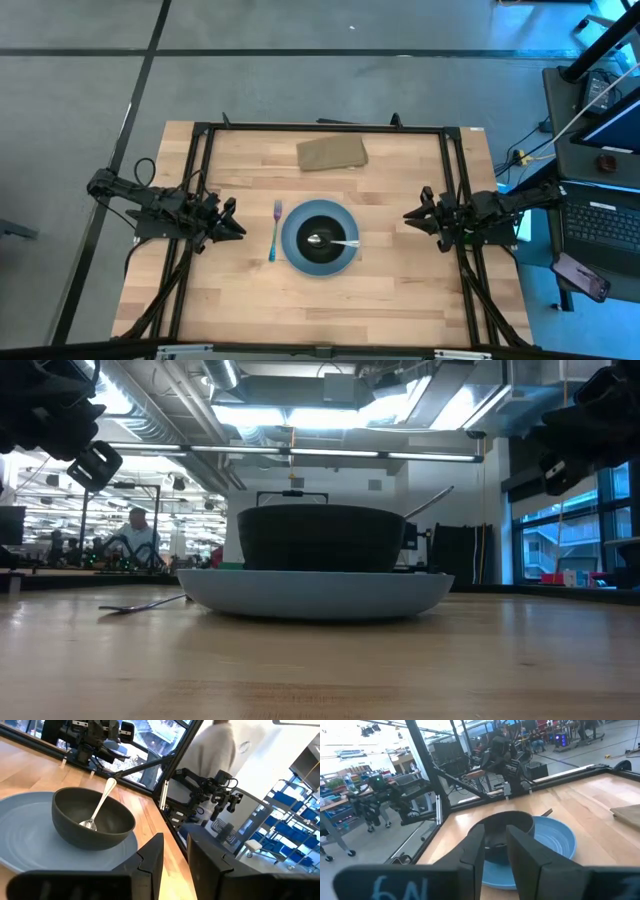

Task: Set table place
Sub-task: Return to Home Position

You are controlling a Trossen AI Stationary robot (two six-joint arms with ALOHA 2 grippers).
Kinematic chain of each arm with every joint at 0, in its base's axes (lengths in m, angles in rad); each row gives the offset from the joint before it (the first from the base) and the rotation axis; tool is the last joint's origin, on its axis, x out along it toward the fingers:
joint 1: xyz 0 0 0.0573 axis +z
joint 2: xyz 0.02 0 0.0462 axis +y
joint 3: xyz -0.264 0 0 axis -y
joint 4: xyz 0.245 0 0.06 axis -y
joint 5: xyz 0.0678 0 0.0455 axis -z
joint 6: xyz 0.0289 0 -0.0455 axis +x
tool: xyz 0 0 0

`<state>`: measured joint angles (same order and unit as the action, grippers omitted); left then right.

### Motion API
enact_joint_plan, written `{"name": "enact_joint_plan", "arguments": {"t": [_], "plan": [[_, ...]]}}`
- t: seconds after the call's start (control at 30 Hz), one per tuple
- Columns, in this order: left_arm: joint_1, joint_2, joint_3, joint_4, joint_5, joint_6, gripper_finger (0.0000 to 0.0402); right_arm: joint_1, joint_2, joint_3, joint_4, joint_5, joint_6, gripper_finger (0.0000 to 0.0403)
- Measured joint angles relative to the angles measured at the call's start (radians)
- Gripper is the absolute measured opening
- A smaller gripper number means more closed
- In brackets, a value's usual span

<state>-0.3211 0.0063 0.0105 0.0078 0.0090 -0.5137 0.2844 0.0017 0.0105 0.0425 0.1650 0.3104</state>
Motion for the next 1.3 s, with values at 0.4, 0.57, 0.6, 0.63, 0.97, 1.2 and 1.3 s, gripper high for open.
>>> {"name": "enact_joint_plan", "arguments": {"t": [0.4, 0.57, 0.6, 0.63, 0.97, 1.2, 1.3], "plan": [[0.0, 0.0, 0.0, 0.0, 0.0, 0.0, 0.0091, 0.0, 0.0, 0.0, 0.0, 0.0, 0.0, 0.0083], [0.0, 0.0, 0.0, 0.0, 0.0, 0.0, 0.0083, 0.0, 0.0, 0.0, 0.0, 0.0, 0.0, 0.0083], [0.0, 0.0, 0.0, 0.0, 0.0, 0.0, 0.0081, 0.0, 0.0, 0.0, 0.0, 0.0, -0.001, 0.0083], [0.0, 0.0, 0.0, 0.0, 0.0, 0.0, 0.0079, 0.0, 0.0, 0.0, 0.0, 0.0, -0.001, 0.0083], [0.0, 0.0, 0.0, 0.0, 0.0, 0.0, 0.0061, 0.0, 0.0, 0.0, 0.0, 0.0, -0.001, 0.0083], [0.0, 0.0, 0.0, 0.0, 0.0, 0.0, 0.0049, 0.0, 0.0, -0.001, 0.0, 0.0, -0.001, 0.0083], [0.0, 0.0, 0.0, 0.0, 0.0, 0.0, 0.0044, 0.0, 0.0, -0.001, 0.0, 0.0, 0.0, 0.0083]]}}
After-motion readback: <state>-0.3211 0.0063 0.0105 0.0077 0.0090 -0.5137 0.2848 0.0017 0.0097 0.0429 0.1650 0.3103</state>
